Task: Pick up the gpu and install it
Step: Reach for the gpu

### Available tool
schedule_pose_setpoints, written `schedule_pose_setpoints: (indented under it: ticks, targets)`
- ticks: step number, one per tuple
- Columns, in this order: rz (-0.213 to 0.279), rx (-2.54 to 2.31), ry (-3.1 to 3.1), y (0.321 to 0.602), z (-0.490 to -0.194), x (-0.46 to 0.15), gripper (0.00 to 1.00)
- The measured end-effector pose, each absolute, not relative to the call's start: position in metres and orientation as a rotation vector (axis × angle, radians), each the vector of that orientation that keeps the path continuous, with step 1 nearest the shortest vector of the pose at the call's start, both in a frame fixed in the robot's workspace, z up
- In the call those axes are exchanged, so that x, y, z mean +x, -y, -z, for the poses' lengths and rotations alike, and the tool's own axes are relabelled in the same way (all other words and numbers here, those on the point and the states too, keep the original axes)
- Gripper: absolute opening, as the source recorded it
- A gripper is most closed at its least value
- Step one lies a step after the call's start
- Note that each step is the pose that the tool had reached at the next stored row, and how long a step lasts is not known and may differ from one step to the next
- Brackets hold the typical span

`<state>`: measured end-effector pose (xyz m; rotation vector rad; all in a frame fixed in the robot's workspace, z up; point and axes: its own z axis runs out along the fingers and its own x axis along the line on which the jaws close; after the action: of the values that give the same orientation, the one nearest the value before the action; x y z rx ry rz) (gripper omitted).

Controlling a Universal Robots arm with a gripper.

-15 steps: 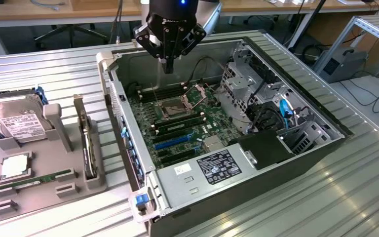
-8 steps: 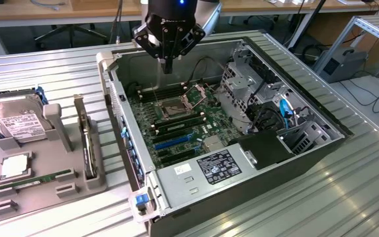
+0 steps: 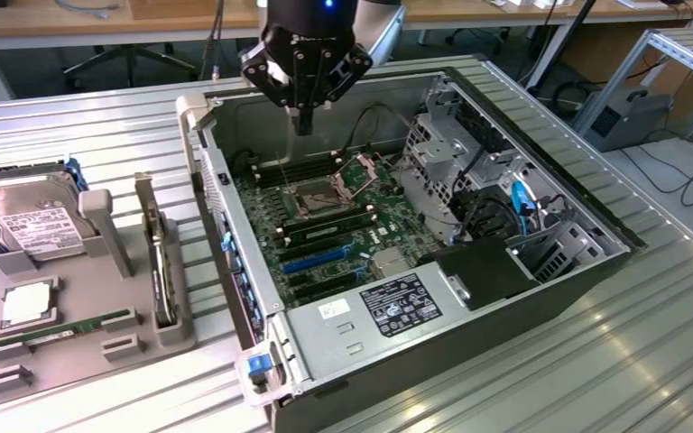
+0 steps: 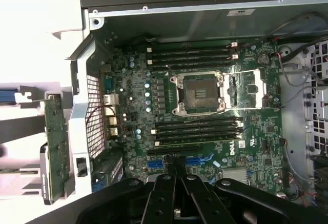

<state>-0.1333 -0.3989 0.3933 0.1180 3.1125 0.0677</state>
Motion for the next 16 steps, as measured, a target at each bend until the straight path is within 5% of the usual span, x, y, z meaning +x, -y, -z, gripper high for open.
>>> schedule_pose_setpoints:
  ticks: [16]
  targets:
    - [-0.068,0.118,-3.112,0.3989,-0.3933,-0.1381,0.11]
